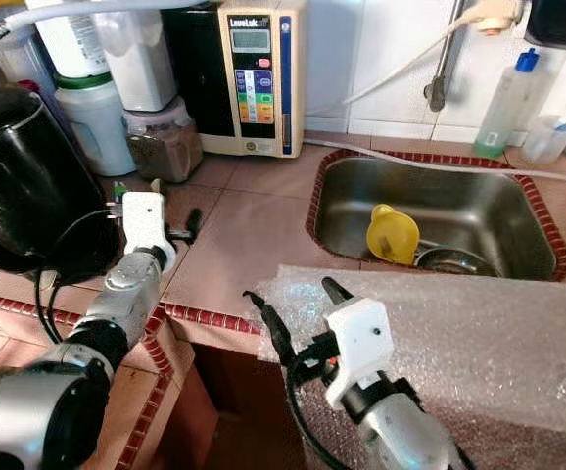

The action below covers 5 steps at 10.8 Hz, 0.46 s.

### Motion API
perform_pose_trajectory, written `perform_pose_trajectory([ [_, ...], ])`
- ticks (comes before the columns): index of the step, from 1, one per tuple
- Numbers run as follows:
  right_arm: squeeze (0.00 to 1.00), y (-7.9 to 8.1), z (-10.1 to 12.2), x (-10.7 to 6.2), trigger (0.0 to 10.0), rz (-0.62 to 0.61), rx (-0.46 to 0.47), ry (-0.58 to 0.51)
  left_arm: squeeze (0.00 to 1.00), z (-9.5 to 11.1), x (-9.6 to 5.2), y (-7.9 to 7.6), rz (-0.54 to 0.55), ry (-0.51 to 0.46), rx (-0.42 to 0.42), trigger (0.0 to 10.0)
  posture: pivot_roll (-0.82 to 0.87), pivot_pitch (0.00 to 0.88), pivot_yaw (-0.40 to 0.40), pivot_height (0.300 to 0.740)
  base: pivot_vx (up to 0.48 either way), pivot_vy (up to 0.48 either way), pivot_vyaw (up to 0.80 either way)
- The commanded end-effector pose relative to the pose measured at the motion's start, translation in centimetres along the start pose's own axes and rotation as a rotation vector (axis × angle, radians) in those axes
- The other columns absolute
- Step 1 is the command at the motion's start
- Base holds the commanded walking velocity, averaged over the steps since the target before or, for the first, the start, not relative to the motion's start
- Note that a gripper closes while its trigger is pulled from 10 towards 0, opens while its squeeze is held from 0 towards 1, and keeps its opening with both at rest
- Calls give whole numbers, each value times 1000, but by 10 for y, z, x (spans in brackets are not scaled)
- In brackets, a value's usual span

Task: Kitchen organization

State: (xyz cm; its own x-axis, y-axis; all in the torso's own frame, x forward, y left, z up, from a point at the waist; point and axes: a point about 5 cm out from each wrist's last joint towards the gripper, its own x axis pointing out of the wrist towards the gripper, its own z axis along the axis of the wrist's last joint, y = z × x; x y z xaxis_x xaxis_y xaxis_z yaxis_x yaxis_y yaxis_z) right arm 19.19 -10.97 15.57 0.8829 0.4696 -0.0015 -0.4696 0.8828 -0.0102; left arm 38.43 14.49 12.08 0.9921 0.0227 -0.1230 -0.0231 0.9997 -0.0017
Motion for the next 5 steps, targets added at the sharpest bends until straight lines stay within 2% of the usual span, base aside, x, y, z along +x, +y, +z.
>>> perform_pose_trajectory([
  [1,0,5,3,0,10000,8,6,-11,1000,5,3,5,29,10,10,10000,-129,53,100,740,0,0,0],
  [2,0,9,4,0,10000,11,14,-11,1000,4,4,7,43,25,21,10000,-137,68,105,740,0,0,0],
  [3,0,14,7,-2,10000,25,62,-18,1000,4,4,5,36,45,6,10000,-150,81,106,740,0,0,0],
  [4,0,15,11,-3,10000,25,112,-31,867,2,4,5,32,66,-3,10000,-153,86,105,740,0,0,0],
  [5,0,15,14,-6,10000,19,112,-33,0,1,4,2,23,87,-20,10000,-166,103,105,740,0,0,0],
])
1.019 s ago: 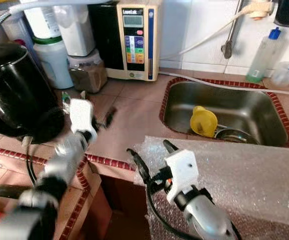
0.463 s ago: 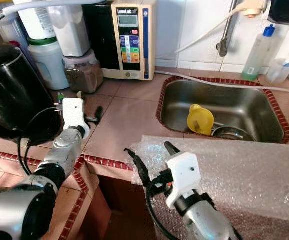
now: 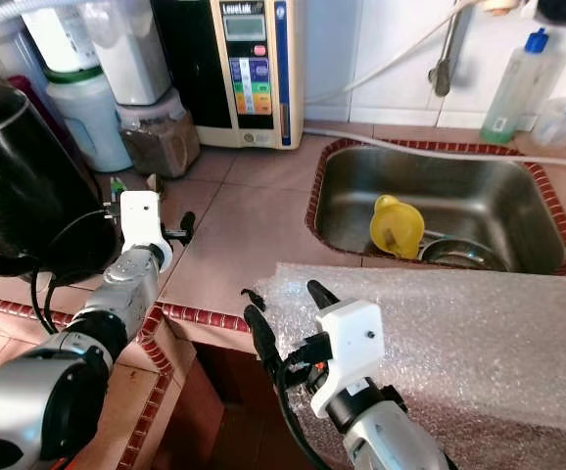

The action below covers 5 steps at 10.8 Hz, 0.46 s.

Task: Kitchen organization

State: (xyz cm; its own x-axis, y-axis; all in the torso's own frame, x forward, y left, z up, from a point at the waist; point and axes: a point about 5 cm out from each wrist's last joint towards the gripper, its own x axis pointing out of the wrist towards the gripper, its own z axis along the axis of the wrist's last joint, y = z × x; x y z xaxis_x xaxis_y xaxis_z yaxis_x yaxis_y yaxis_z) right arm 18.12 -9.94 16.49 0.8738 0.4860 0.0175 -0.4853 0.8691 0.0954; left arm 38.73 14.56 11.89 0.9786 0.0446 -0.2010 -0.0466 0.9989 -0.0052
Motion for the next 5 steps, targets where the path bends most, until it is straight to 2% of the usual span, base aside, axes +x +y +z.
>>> perform_pose_trajectory([
  [1,0,2,4,-2,10000,0,-1,-11,0,1,1,0,-3,18,-22,10000,-169,109,105,740,0,0,0],
  [3,0,4,5,-5,10000,-2,-6,-4,0,-5,0,-4,-12,65,-18,10000,-180,128,103,740,0,0,0],
  [5,0,8,5,-7,10000,-3,4,9,0,-5,1,-4,12,82,-73,10000,-192,136,103,740,0,0,0],
])
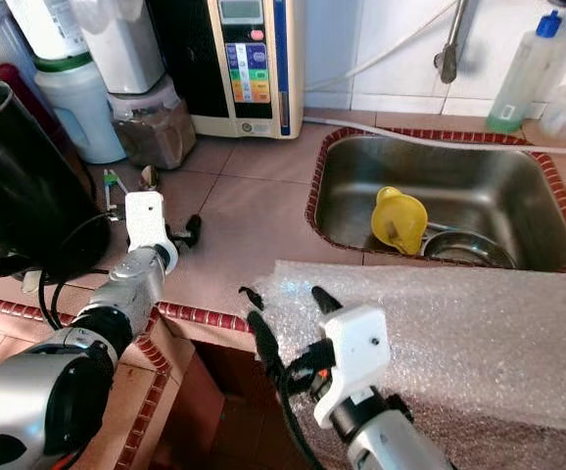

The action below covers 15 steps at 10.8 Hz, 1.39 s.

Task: Kitchen organization

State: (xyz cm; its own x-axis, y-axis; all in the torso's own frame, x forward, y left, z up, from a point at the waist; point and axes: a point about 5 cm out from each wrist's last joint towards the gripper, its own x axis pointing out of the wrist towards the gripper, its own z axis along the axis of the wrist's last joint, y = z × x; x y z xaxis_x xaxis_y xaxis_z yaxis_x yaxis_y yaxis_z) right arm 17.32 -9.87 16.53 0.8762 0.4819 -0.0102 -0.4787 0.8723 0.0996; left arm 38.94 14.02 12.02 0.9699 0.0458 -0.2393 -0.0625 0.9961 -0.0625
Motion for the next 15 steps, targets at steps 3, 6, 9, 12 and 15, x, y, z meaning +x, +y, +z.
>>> perform_pose_trajectory([
  [3,0,4,5,-2,10000,-7,4,-14,0,-3,1,7,55,48,-29,4157,-205,133,109,740,0,0,0],
  [6,0,3,4,-1,10000,-5,5,-9,0,-6,1,9,32,79,-33,0,-192,130,109,740,0,0,0],
  [9,0,0,2,3,10000,-4,-7,-5,0,-26,-4,9,-24,158,-16,0,-168,111,113,740,0,0,0],
  [12,0,-1,0,5,10000,-1,-17,-1,0,-42,-8,15,-50,216,-32,0,-152,101,114,740,0,0,0],
  [15,0,-3,-3,6,10000,9,-34,10,0,-49,-11,11,-151,240,-49,0,-139,95,110,740,0,0,0],
])
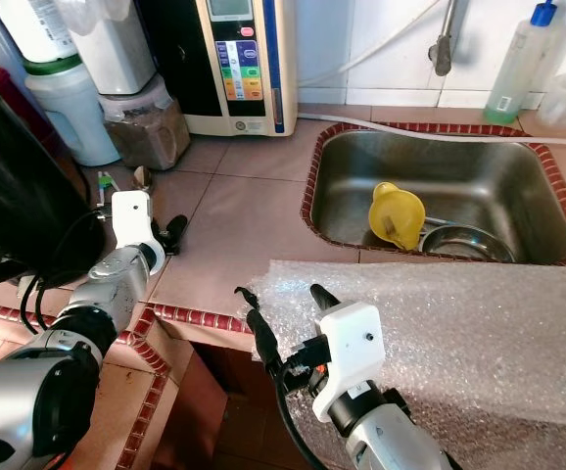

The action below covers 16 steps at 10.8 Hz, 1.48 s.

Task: Kitchen organization

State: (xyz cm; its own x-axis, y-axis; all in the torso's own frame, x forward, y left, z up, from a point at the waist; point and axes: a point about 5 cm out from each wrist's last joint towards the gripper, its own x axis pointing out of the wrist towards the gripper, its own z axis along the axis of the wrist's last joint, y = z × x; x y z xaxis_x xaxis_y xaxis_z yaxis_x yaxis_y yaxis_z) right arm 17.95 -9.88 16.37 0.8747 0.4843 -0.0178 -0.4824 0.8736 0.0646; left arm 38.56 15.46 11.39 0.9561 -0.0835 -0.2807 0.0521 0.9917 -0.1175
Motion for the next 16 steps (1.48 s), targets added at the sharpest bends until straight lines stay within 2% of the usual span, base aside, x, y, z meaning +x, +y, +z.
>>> perform_pose_trajectory([
  [1,0,0,-2,1,10000,9,-3,5,0,-42,-7,-4,-54,176,-39,0,-137,94,110,740,0,0,0],
  [4,0,-3,-4,2,10000,8,-13,8,0,-37,-9,-8,-175,158,-35,0,-122,90,112,740,0,0,0],
  [6,0,-4,-5,4,10000,11,-20,8,0,-42,-19,-11,-269,151,-10,0,-113,87,111,740,0,0,0],
  [7,0,-5,-5,4,10000,12,-22,8,0,-42,-23,-11,-288,126,12,3059,-113,87,111,740,0,0,0],
  [8,0,-6,-6,5,10000,12,-24,7,0,-31,-23,-9,-261,33,-39,10000,-103,79,107,740,0,0,0],
  [9,0,-7,-6,7,10000,13,-28,4,1000,-9,-20,-11,-250,-87,-99,10000,-102,78,104,740,0,0,0],
  [11,0,-8,-6,7,10000,12,-33,3,1000,9,-17,-16,-262,-170,-112,10000,-109,79,100,740,0,0,0],
  [12,0,-8,-6,7,10000,10,-35,3,1000,25,-13,-19,-242,-226,-126,10000,-111,80,99,740,0,0,0],
  [14,0,-8,-6,6,10000,10,-40,4,1000,41,-8,-21,-209,-290,-118,10000,-122,82,98,740,0,0,0],
  [15,0,-8,-6,6,10000,7,-41,4,1000,45,-7,-20,-178,-307,-91,10000,-125,83,99,740,0,0,0],
  [16,0,-7,-5,5,10000,4,-42,2,1000,45,-4,-14,-85,-302,-31,10000,-130,86,99,740,0,0,0],
])
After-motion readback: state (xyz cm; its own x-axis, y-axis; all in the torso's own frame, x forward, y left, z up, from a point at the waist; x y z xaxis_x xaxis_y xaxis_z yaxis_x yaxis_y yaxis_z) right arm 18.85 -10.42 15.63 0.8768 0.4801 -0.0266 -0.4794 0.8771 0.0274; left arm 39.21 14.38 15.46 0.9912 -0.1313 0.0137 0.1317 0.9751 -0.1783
